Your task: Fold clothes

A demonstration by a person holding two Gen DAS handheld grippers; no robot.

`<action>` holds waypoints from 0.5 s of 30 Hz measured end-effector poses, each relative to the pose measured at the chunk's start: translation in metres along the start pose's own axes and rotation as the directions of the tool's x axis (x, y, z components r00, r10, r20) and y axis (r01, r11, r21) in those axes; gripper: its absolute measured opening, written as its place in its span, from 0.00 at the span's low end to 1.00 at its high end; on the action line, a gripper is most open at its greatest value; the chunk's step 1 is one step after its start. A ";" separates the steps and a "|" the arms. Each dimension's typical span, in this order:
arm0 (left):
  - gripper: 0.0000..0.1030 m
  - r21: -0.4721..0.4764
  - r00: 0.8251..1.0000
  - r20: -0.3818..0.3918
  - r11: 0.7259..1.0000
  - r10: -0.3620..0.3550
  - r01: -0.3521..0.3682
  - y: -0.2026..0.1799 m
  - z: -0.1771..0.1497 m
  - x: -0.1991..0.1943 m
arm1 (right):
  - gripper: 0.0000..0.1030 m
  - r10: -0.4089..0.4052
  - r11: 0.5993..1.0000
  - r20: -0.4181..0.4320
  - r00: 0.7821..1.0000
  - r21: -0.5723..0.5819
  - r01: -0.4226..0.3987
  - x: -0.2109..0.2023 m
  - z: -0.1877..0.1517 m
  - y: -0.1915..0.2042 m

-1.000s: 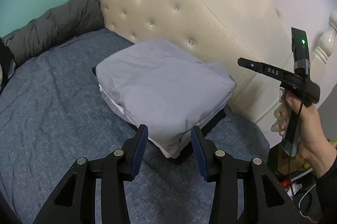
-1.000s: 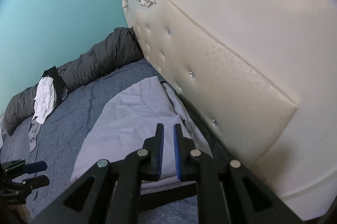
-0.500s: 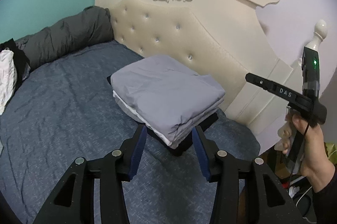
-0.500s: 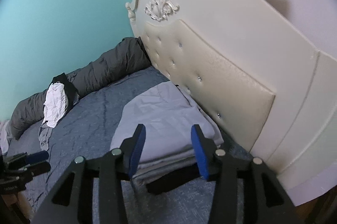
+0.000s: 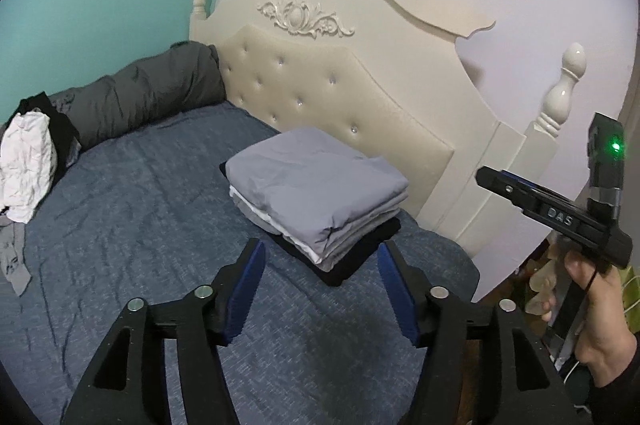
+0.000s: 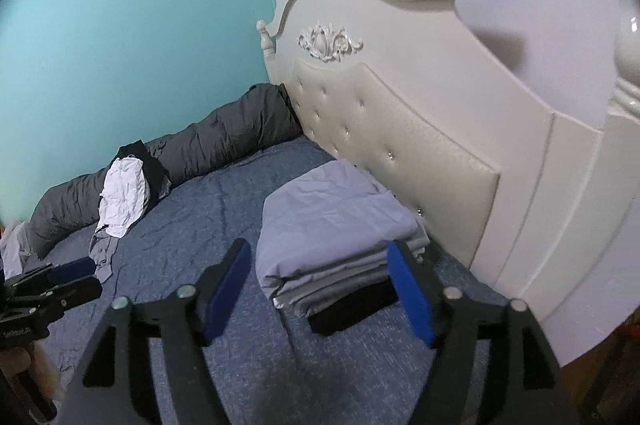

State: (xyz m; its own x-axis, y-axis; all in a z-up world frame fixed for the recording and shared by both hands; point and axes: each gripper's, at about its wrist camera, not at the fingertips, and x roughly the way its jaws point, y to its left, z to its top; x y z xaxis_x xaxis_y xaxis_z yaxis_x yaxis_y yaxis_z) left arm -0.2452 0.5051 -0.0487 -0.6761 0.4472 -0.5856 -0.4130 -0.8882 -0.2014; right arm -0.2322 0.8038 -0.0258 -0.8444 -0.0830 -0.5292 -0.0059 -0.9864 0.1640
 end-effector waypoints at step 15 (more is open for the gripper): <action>0.79 0.008 0.998 0.057 1.000 0.029 -0.030 -0.005 -0.020 -0.065 | 0.83 -0.015 0.999 0.033 0.999 -0.028 0.016 -0.073 -0.027 0.052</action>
State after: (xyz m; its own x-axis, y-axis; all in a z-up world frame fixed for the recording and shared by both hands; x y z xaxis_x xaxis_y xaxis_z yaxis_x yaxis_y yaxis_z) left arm -0.1868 0.4786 -0.0257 -0.7216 0.4264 -0.5455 -0.3976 -0.9002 -0.1777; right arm -0.1563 0.7551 -0.0015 -0.8616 -0.0636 -0.5036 -0.0043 -0.9912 0.1326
